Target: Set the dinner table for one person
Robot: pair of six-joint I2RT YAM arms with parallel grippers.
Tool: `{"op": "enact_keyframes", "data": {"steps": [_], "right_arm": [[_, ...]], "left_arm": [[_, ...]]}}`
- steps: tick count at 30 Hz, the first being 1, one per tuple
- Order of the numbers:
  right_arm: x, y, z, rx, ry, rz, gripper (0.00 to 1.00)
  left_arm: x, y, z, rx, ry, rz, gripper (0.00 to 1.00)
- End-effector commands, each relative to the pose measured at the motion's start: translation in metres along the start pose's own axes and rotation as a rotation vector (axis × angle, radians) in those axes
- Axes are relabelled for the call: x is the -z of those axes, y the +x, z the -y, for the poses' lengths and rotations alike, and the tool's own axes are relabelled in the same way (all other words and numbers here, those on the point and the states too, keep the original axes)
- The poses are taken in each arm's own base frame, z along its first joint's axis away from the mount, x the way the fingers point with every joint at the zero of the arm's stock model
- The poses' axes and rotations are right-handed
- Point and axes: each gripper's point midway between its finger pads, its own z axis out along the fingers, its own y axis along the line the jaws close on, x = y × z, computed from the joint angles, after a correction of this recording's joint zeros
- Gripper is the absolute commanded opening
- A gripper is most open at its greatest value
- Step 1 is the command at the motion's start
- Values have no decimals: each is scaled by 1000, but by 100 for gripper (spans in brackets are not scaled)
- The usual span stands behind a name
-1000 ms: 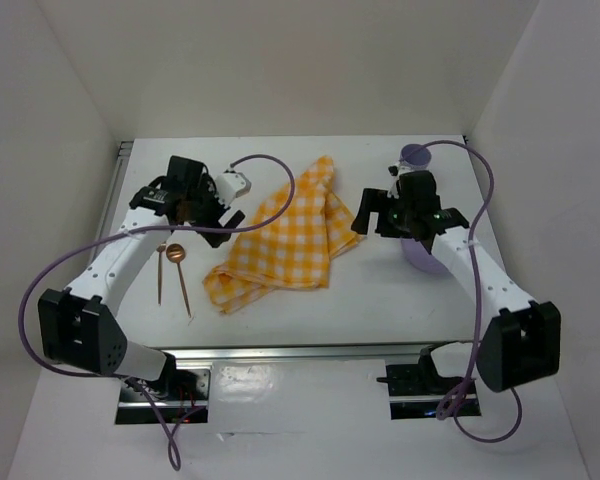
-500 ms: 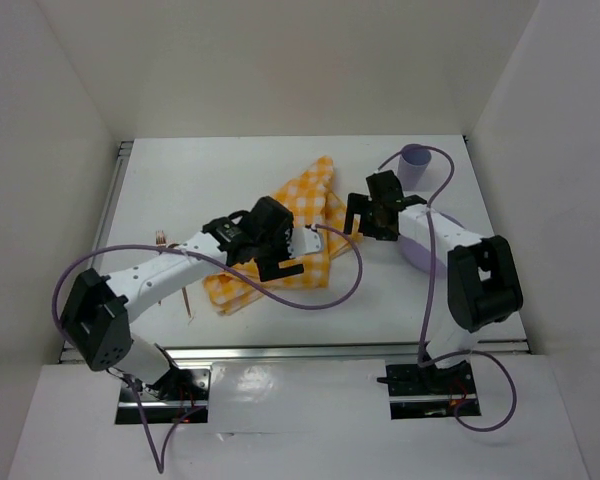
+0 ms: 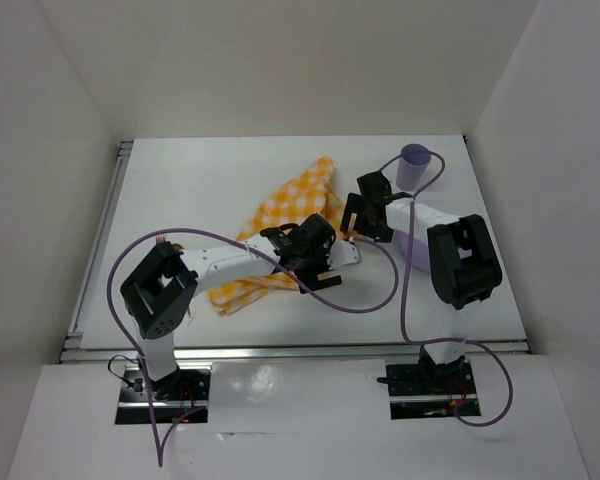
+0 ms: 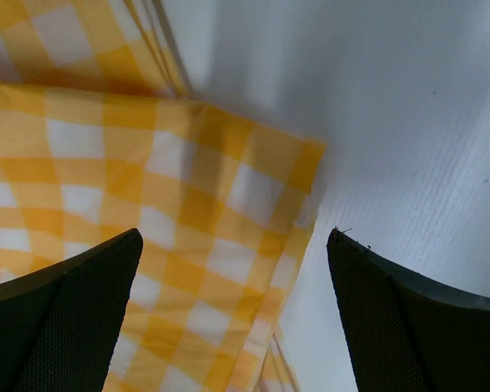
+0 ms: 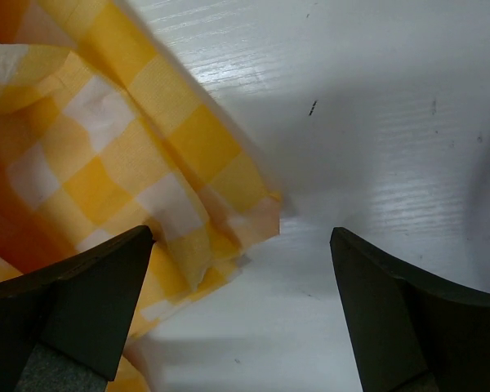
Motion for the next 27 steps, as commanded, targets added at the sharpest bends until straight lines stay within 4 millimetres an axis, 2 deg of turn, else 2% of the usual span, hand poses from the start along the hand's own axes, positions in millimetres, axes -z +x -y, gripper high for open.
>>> {"op": "enact_keyframes", "data": {"steps": [1, 6, 7, 8, 9, 10, 12, 13, 14, 15, 18, 19, 21, 22, 23, 24, 25, 27], "right_arm": [[-2, -24, -17, -17, -40, 64, 98], [-2, -16, -18, 0, -77, 65, 90], [-2, -19, -20, -1, -85, 78, 86], [-4, -13, -19, 11, -89, 62, 86], [-5, -12, -21, 11, -103, 62, 85], [-5, -14, -22, 10, -108, 70, 82], [-9, -5, -23, 13, -127, 45, 76], [-10, -7, -25, 12, -133, 55, 73], [-13, -3, -25, 14, -138, 38, 67], [-13, -3, -25, 14, -139, 37, 64], [-15, 5, -23, 15, -141, 20, 53], [-15, 5, -23, 15, -141, 20, 45], [-13, 6, -22, 15, -141, 21, 36], [-14, 11, -19, 16, -136, 12, 26], [-7, 6, -21, 15, -144, 25, 20], [-5, 7, -20, 15, -145, 27, 11], [-1, 4, -21, 14, -151, 37, 2], [6, 3, -17, 5, -152, 50, 0]], "left_arm": [[-11, -6, 17, 44, 69, 30, 100], [-31, 6, 35, 95, 144, -18, 100], [-35, 5, 38, 87, 147, -14, 100], [-37, 4, 41, 74, 135, -14, 100], [-41, 2, 33, 72, 92, -7, 100], [-43, 4, 34, 64, 74, -13, 100], [-46, 5, 29, 63, 47, -20, 95], [-48, 8, 29, 63, 39, -24, 93], [-49, 10, 30, 63, 39, -24, 87], [-48, 12, 31, 63, 38, -21, 75], [-48, 13, 29, 71, 41, -20, 52], [-47, 16, 34, 82, 67, -28, 39], [-45, 19, 36, 94, 76, -48, 21], [-41, 18, 38, 94, 85, -47, 12], [-34, 13, 31, 101, 75, -35, 0], [-28, 18, 29, 110, 78, -55, 0], [-21, 13, 28, 118, 97, -35, 0], [-1, 1, 16, 130, 77, 16, 0]]}}
